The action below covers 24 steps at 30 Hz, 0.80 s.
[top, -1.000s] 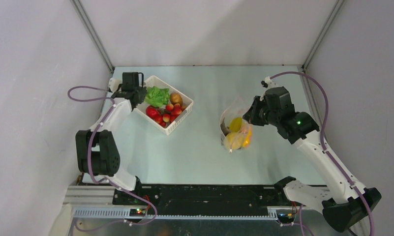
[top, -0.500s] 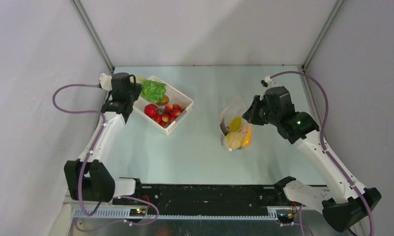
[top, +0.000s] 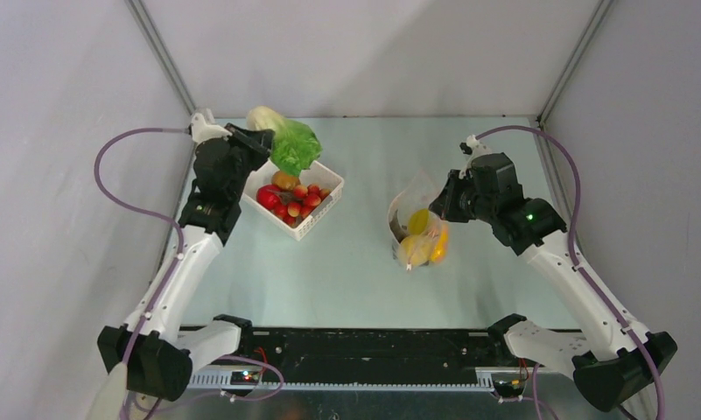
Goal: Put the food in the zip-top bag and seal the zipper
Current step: Pick up the fake vegetable from the bin, then place the fake vegetable in the zipper food storage bag.
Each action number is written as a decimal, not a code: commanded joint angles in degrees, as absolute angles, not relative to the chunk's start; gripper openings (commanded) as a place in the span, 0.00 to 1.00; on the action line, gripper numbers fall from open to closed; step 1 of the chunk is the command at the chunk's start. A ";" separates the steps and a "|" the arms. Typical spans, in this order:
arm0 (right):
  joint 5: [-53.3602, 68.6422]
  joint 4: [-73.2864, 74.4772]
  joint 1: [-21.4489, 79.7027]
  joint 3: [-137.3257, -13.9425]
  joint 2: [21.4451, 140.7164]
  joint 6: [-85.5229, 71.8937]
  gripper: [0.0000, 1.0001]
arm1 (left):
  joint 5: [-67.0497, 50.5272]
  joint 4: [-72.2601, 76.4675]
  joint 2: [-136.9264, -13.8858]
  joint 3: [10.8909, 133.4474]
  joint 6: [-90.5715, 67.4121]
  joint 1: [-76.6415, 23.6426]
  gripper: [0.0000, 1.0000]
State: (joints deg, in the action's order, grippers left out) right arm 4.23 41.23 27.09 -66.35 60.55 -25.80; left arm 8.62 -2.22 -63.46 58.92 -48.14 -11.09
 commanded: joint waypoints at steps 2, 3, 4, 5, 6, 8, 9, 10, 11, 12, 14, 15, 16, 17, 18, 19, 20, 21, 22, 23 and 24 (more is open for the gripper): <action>6.22 37.81 27.13 -66.30 61.24 -22.14 0.00 | 2.62 7.15 -57.96 57.35 -40.56 -13.87 0.00; 6.62 37.58 27.15 -66.33 61.42 -21.31 0.00 | 1.88 8.40 -57.07 56.41 -40.36 -14.10 0.00; 7.28 37.23 27.16 -66.33 61.67 -20.94 0.00 | -0.25 9.17 -56.66 55.94 -39.89 -14.60 0.00; 7.38 37.19 27.16 -66.47 61.86 -20.22 0.00 | -1.40 10.62 -55.87 55.03 -39.59 -14.86 0.00; 7.38 37.18 27.16 -66.80 62.27 -19.78 0.00 | -3.62 11.20 -55.14 54.34 -38.83 -15.49 0.00; 7.27 37.44 27.20 -67.65 62.85 -18.56 0.00 | -6.81 12.59 -54.27 53.87 -37.23 -16.76 0.01; 7.28 37.49 27.22 -68.13 63.13 -17.67 0.00 | -8.07 13.34 -54.12 53.79 -36.68 -17.21 0.02; 7.34 37.51 27.35 -68.34 63.25 -17.05 0.00 | -11.51 13.84 -53.94 53.77 -35.58 -18.12 0.03; 7.32 37.50 27.39 -68.83 63.47 -16.06 0.00 | -12.79 14.95 -53.99 53.82 -35.19 -18.55 0.03; 7.15 37.47 27.48 -69.00 63.51 -15.20 0.00 | -15.50 16.00 -54.19 53.78 -34.84 -19.34 0.03; 6.74 37.27 27.51 -69.34 63.55 -14.47 0.00 | -18.90 17.74 -54.41 53.75 -34.56 -20.61 0.02; 6.67 37.09 27.51 -69.54 63.63 -14.40 0.00 | -20.28 18.14 -54.45 53.82 -34.37 -21.79 0.02; 6.81 36.91 27.58 -69.62 63.68 -14.39 0.00 | -20.82 18.66 -54.53 54.02 -33.82 -22.41 0.02; 7.17 36.74 27.63 -69.72 63.89 -14.40 0.00 | -21.95 18.87 -54.55 54.17 -33.48 -23.66 0.02; 7.46 36.65 27.83 -69.80 64.02 -14.43 0.00 | -22.66 19.37 -54.77 54.65 -32.82 -24.27 0.02; 7.69 36.54 27.93 -69.96 64.35 -14.47 0.00 | -24.76 19.75 -54.90 54.92 -32.64 -25.36 0.02; 7.76 36.56 28.19 -70.18 64.76 -14.56 0.00 | -25.96 20.98 -55.32 55.33 -32.76 -25.82 0.02; 7.74 36.60 28.56 -70.25 64.99 -14.57 0.00 | -29.06 21.78 -55.86 55.71 -33.41 -26.65 0.02; 7.69 36.53 28.74 -70.41 65.33 -14.54 0.00 | -30.66 23.57 -56.14 55.89 -33.89 -27.03 0.02; 7.55 36.50 29.03 -70.45 65.49 -14.61 0.00 | -33.31 24.49 -56.75 56.07 -34.75 -27.85 0.03; 7.47 36.26 29.19 -70.48 65.72 -14.75 0.00 | -34.14 25.85 -57.03 56.21 -35.09 -28.25 0.03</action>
State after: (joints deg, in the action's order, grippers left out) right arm 7.01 38.59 28.23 -67.75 64.86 -15.75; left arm -24.53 17.08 -56.16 53.34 -34.92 -26.33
